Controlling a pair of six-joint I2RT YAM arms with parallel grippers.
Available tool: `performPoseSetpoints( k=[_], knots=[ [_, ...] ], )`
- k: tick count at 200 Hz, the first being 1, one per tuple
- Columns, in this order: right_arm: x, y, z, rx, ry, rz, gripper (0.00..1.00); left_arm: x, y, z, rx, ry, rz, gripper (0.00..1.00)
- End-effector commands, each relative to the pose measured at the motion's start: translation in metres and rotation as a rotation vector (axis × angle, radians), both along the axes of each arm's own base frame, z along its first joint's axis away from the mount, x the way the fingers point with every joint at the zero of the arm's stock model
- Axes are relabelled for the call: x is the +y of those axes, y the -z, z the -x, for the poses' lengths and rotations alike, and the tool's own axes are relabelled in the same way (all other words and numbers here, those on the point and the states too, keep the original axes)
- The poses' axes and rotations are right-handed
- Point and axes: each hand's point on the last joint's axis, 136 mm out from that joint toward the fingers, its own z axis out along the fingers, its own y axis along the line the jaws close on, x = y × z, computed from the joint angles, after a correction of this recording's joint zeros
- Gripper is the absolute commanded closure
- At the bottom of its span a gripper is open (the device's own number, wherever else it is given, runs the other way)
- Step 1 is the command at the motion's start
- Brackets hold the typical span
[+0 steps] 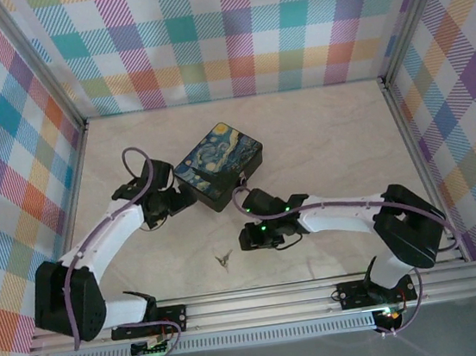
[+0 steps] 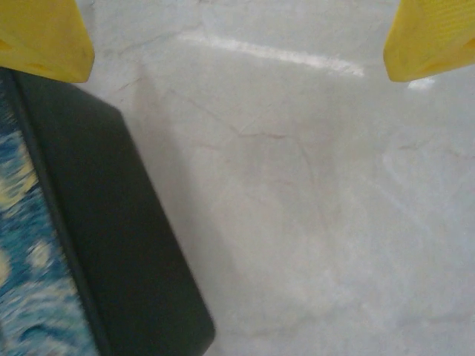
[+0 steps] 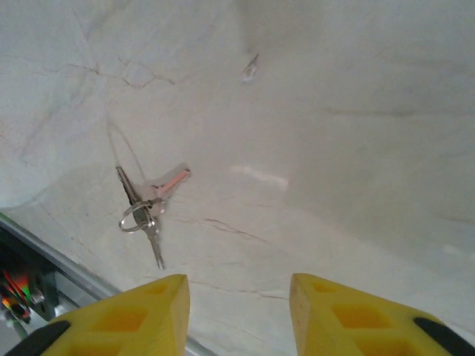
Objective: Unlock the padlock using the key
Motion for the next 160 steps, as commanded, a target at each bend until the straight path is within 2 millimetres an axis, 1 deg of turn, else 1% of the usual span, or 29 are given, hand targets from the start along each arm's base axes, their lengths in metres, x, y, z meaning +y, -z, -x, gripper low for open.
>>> performPoseSetpoints(
  k=[1, 15, 27, 48, 67, 102, 120, 137, 160],
  knots=[
    [0.033, 0.002, -0.002, 0.069, 0.096, -0.062, 0.64, 0.004, -0.003, 0.012, -0.009, -0.007, 0.013, 0.00],
    [0.047, 0.003, 0.003, 0.080, 0.084, -0.062, 0.64, 0.006, -0.004, 0.016, -0.003, 0.000, 0.008, 0.00],
    [0.055, 0.005, 0.005, 0.089, 0.095, -0.062, 0.64, 0.009, -0.007, 0.018, -0.009, 0.001, -0.005, 0.00],
    [0.072, 0.008, 0.008, 0.134, 0.119, -0.109, 0.65, 0.009, -0.011, 0.019, -0.019, 0.014, -0.011, 0.00],
    [0.081, 0.010, 0.010, 0.142, 0.101, -0.097, 0.65, 0.009, -0.011, 0.018, -0.017, 0.015, -0.011, 0.00],
    [0.086, 0.002, 0.018, 0.094, 0.005, -0.078, 0.63, 0.008, -0.007, 0.023, -0.001, 0.019, 0.004, 0.00],
    [0.089, 0.003, 0.024, 0.082, -0.060, -0.045, 0.63, 0.009, -0.004, 0.027, 0.004, 0.022, 0.000, 0.00],
    [0.088, 0.006, 0.028, 0.088, -0.078, -0.022, 0.63, 0.010, -0.004, 0.029, 0.003, 0.024, 0.000, 0.00],
    [0.080, 0.010, 0.029, 0.075, -0.082, 0.020, 0.61, 0.009, -0.005, 0.029, 0.001, 0.026, 0.003, 0.00]
  ],
)
